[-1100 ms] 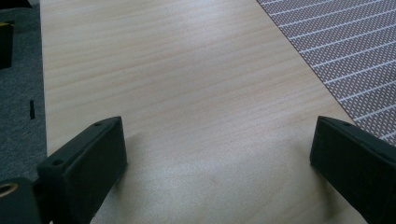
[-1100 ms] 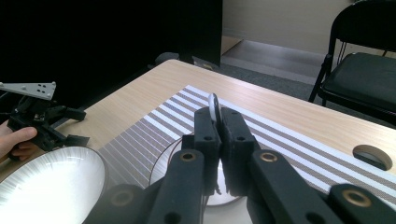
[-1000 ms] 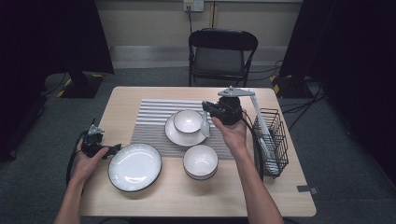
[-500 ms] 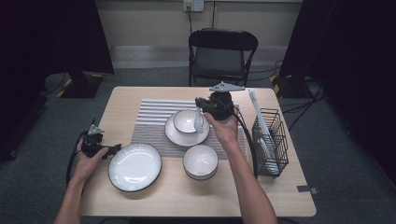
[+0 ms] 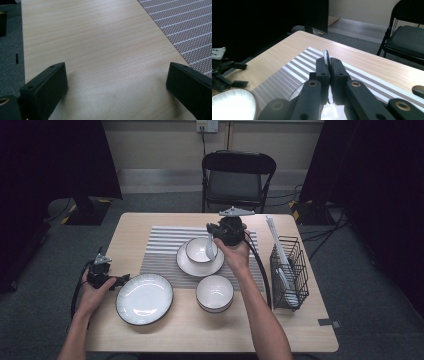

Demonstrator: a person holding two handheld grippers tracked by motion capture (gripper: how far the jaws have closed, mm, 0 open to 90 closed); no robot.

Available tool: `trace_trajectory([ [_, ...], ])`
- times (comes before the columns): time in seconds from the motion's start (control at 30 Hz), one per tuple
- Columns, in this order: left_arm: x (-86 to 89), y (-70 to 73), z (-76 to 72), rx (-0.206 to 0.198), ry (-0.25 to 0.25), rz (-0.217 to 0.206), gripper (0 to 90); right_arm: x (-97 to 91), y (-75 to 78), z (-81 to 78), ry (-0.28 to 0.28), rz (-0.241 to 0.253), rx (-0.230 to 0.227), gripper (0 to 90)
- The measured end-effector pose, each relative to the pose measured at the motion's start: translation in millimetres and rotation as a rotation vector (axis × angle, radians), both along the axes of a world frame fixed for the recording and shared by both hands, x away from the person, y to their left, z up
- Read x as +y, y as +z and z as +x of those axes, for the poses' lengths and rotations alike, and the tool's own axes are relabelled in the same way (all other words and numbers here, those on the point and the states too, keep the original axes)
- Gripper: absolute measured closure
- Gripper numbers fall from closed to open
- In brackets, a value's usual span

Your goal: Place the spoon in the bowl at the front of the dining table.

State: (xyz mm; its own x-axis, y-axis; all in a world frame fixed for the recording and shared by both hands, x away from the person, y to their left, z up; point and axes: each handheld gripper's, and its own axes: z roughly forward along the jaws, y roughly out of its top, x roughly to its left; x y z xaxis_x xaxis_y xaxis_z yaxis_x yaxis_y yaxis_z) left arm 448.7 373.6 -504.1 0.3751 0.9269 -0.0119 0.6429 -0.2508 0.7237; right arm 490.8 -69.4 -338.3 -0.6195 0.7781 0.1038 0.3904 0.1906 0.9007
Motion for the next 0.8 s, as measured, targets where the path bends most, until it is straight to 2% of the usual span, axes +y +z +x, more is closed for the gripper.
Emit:
trace_trajectory([
  [0.4,0.3,0.2,0.2,0.002,-0.002,0.002,2.8,7.2,-9.4,17.0,-0.007,-0.004,0.009,86.3],
  [0.5,0.4,0.2,0.3,0.002,-0.003,0.002,2.8,8.8,-11.0,17.6,0.004,-0.002,0.001,86.3],
  [0.8,0.6,0.2,0.4,0.002,-0.004,0.002,2.7,15.5,-18.4,24.4,0.001,-0.019,0.015,86.3],
])
